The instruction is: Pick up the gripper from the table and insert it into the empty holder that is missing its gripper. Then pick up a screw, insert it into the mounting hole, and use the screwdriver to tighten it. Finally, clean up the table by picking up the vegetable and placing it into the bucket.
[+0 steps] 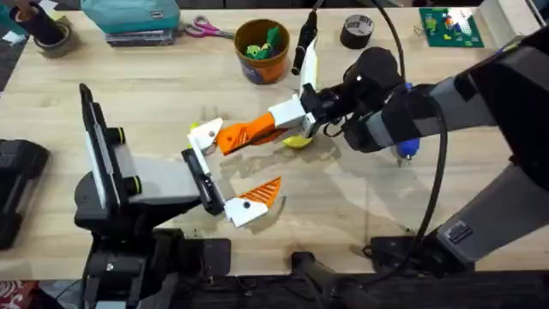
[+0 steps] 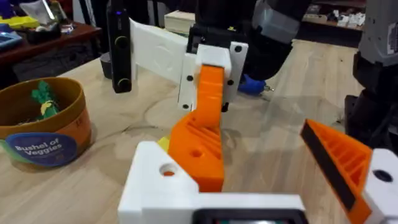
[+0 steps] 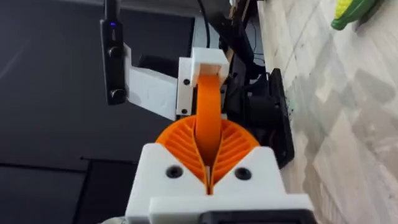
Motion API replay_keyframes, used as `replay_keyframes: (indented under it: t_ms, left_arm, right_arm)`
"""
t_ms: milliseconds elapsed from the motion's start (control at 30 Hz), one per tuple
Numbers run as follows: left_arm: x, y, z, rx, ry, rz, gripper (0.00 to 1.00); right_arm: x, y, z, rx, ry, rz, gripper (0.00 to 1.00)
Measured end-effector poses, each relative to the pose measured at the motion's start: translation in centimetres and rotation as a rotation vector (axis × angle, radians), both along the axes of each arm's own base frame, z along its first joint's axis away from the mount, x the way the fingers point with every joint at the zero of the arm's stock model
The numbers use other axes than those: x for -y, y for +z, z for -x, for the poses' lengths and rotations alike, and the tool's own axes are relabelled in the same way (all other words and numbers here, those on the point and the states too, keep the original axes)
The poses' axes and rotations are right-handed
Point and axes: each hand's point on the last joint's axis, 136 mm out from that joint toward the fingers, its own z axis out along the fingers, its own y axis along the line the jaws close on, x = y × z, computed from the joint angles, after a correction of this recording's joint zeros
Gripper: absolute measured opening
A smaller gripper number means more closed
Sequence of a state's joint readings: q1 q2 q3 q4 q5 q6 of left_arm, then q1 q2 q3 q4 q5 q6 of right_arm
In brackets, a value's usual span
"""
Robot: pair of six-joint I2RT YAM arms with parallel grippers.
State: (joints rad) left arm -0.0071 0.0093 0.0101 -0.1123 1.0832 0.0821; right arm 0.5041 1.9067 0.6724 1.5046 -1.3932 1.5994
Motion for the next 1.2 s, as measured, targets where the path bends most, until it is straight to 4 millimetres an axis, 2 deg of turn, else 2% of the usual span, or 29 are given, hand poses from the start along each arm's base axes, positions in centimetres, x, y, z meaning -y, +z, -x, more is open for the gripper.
replay_keyframes:
  t_ms: [767,1200]
  left_arm:
    - [0.0,0.0,-0.1,-0.002,0.006,0.001,0.985]
    - [-0.1,0.0,-0.1,-0.003,0.010,0.001,0.985]
  right_arm:
    - [-0.5,0.2,0.0,0.006,-0.002,-0.006,0.008]
    - [-2.0,0.2,-0.9,0.014,0.075,0.001,0.008]
